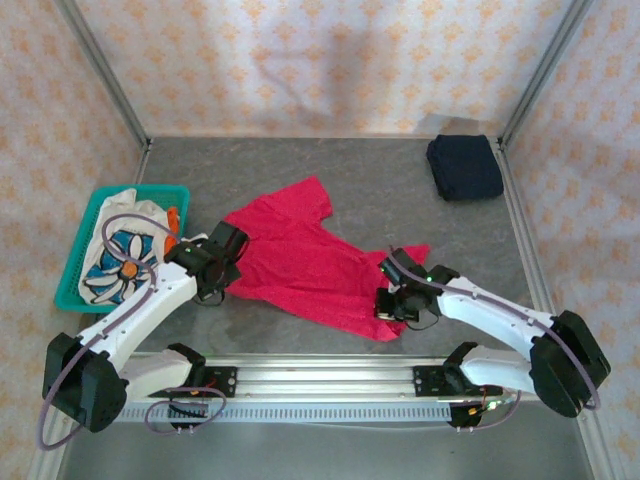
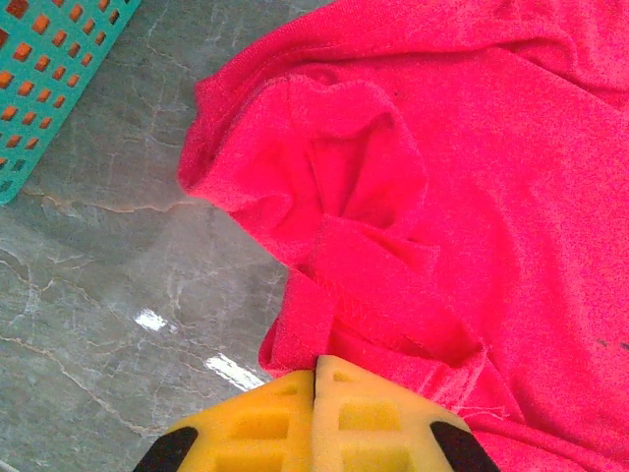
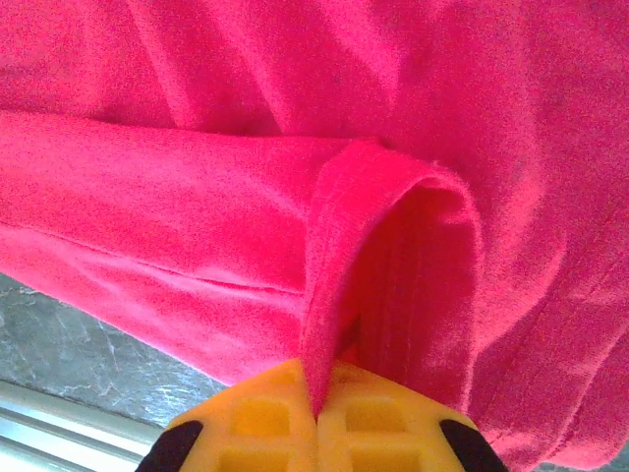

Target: Fold and stack the t-shirts

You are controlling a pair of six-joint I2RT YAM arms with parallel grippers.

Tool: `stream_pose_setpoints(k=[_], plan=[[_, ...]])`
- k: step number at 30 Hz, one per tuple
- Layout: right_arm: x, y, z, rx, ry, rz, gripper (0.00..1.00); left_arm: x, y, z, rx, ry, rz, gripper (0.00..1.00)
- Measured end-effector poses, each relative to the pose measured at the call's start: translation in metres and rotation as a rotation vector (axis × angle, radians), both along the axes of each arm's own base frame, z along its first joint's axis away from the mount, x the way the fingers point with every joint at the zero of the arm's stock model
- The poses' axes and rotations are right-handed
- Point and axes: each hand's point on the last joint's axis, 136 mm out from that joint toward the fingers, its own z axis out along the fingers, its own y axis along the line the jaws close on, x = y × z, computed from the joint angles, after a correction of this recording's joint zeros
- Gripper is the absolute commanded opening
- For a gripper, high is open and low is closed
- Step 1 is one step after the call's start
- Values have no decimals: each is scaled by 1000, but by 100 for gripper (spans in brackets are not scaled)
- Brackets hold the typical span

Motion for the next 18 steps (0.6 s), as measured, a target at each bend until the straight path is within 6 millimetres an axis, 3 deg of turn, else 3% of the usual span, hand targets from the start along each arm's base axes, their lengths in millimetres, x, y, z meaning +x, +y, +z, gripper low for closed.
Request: stream_pose_setpoints(k=[5,10,15,18], plan=[[3,0,-1,-14,-7,0,25,0,0,1,-2,-6,0,0],[6,3,-4,-19,-5,11,0,0,0,3,-7,-16,0,0],[6,2,-3,-20,-8,16,0,0,0,3,-7,-15,0,0],[9,1,9,-14,-47,12,0,0,0,3,-6,-16,0,0]])
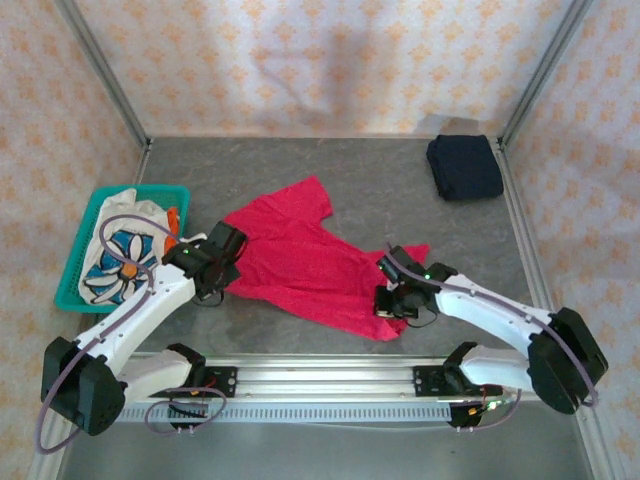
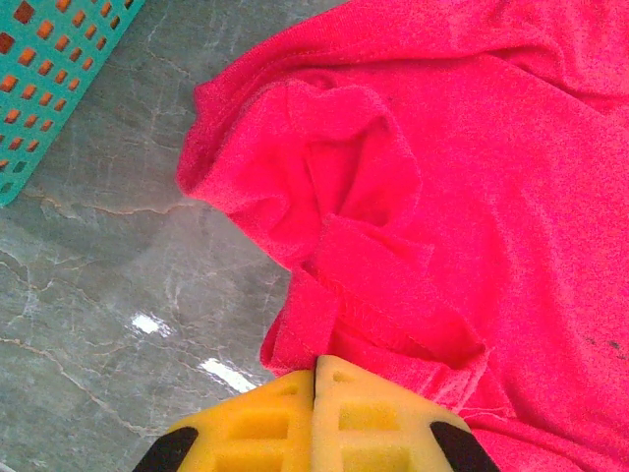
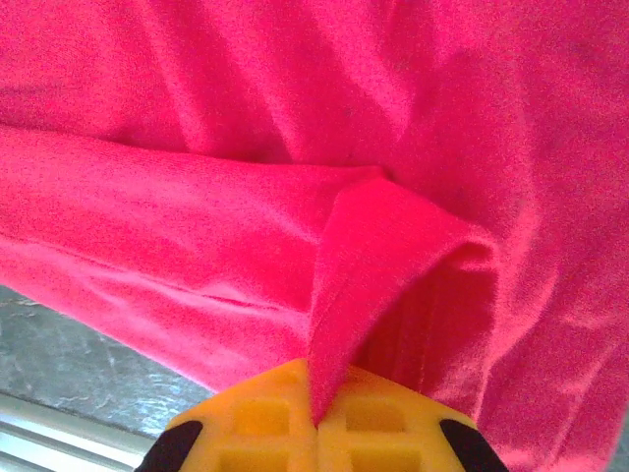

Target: Fold and stack the t-shirts

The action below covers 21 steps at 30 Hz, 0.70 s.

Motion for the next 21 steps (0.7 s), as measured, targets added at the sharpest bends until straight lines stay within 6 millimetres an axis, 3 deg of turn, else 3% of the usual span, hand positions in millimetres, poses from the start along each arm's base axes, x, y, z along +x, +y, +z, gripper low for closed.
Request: stream_pose_setpoints(k=[2,5,8,11,15,18,21], plan=[[9,-2,18,1,-63,-9,0,1,1,1,4,-3,0,0],[38,-9,61,8,-207,-49,0,7,4,11,9,-28,8,0],[77,-30,117,14,-383,-129,0,26,12,42,2,-106,34,0],[104,-57,165,0,-517,-196,0,49,21,89,1,-218,53,0],[121,-85,226,-34,-678,-228,0,71,28,167,3,-405,50,0],[119,-95,275,-49,-806,-222,0,73,32,209,8,-498,44,0],[106,-106,326,-54,-942,-222,0,64,35,240,8,-566,32,0]])
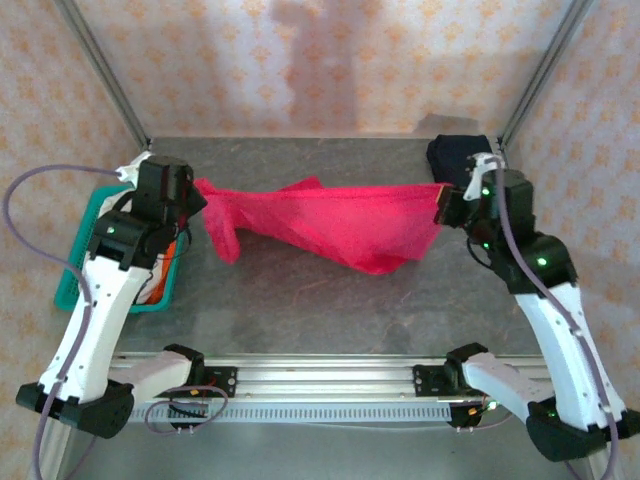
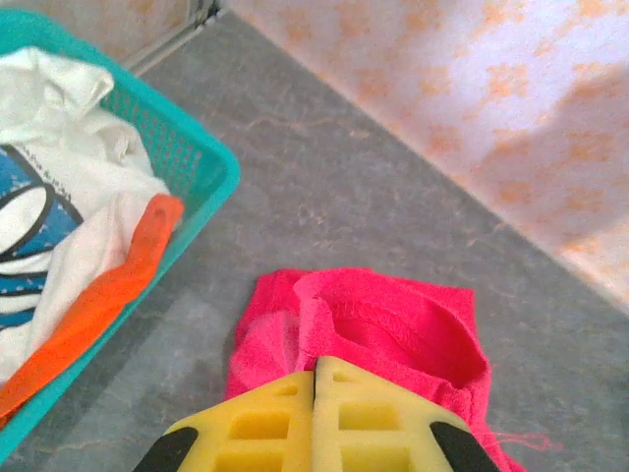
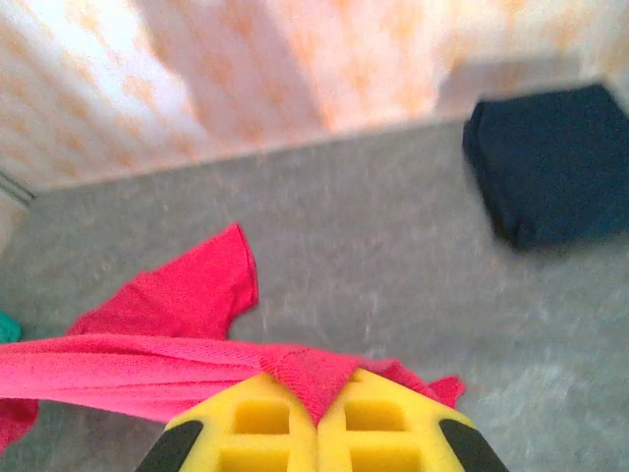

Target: Fold and stack the t-shirts

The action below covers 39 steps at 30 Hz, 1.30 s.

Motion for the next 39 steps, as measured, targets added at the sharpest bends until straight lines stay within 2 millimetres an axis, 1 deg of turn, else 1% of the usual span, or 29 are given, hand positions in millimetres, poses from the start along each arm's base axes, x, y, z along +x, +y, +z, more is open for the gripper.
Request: stream_pose_setpoints(k=[3,4,6,8,9,11,12,13,14,16,17,18,19,20,21,22,23,25,28,30,32,34,36,38,39], plan=[[-16,-14,47,-6,-116,-31,0,-15,10,26,23,-54,17,0],[-20,-18,59,-7,-146,-43,0,-21,15,37,33,-80,31,0],[-24,-23,77,-9,-187,-60,0,-24,19,52,46,-118,39,0],[-21,-24,85,-16,-201,-69,0,-22,20,65,60,-141,38,0],[-16,-24,84,-28,-194,-73,0,-18,19,70,65,-147,36,0],[3,-20,75,-58,-159,-77,0,0,15,73,80,-140,30,0],[16,-17,68,-73,-136,-77,0,12,12,71,89,-129,25,0],[31,-14,59,-89,-108,-77,0,29,8,67,96,-110,20,0],[42,-11,53,-95,-89,-78,0,43,4,62,100,-94,14,2],[72,-2,26,-107,-22,-65,0,79,-11,42,89,-48,-22,21],[82,2,12,-112,9,-56,0,93,-20,29,74,-22,-46,29],[90,5,-8,-121,54,-48,0,107,-32,13,66,5,-77,36],[93,7,-26,-127,96,-41,0,117,-48,-6,64,38,-119,46],[93,8,-41,-135,130,-36,0,121,-61,-18,63,58,-145,51],[92,7,-57,-141,168,-36,0,124,-84,-37,64,87,-206,54],[92,4,-70,-144,197,-41,0,124,-106,-50,65,105,-264,57],[91,1,-78,-144,216,-48,0,121,-127,-62,67,115,-317,57],[92,-11,-92,-136,252,-82,0,109,-173,-89,71,136,-450,59],[94,-36,-103,-116,281,-157,0,84,-230,-124,73,162,-620,62],[95,-54,-108,-93,289,-214,0,68,-264,-141,90,178,-718,63],[95,-72,-114,-71,301,-272,0,57,-296,-154,102,190,-792,63],[93,-87,-122,-52,314,-323,0,48,-332,-170,96,227,-854,62],[91,-95,-128,-36,326,-352,0,44,-361,-187,77,273,-878,62],[90,-99,-132,-21,329,-366,0,40,-381,-209,63,340,-866,64],[89,-99,-132,-16,330,-367,0,37,-387,-223,53,386,-848,66]])
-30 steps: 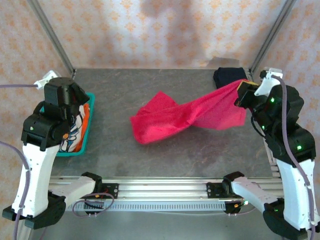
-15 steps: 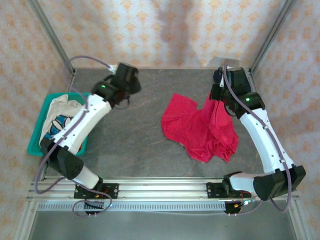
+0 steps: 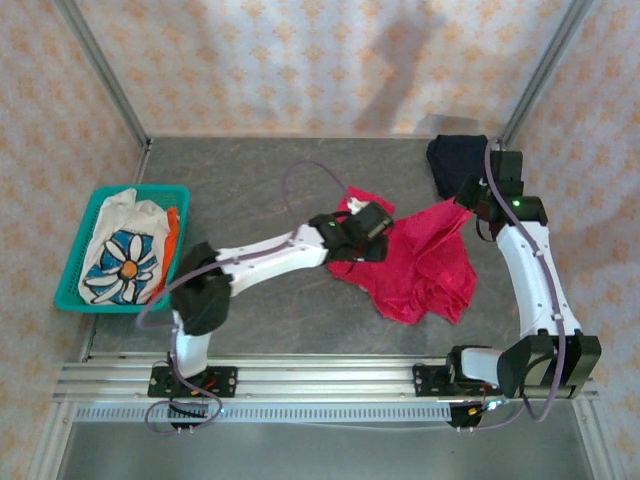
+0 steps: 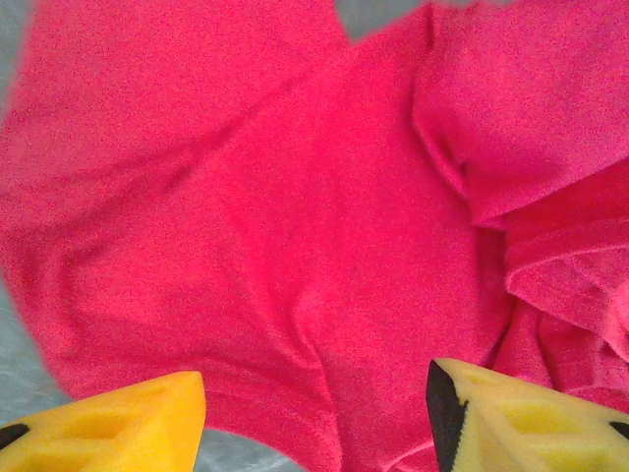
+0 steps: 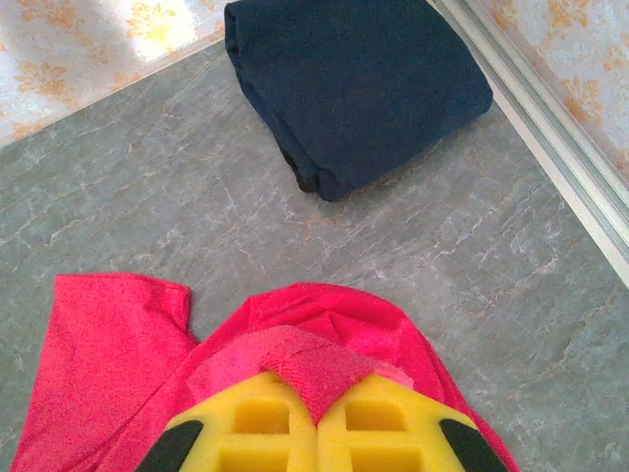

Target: Fold and stack the t-shirts

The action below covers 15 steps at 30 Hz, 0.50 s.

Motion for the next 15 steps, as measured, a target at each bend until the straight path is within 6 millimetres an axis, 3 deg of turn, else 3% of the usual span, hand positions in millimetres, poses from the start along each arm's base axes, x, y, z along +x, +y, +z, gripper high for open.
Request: stream_pose_setpoints(k=[2,6,10,15], plan=[[-2,-1,1,6,-7,-2,0,-9,-3,-25,24,76,36,67],[-3,-1,3,13,-26,-2,0,-35,11,-63,44,220,135,68],[-5,0,-2,23,-19,5,0,-50,20,-80,21,305,216,68],[-6,2,-8,32,-8,14,0,-54,0,-80,-103,368,261,63]])
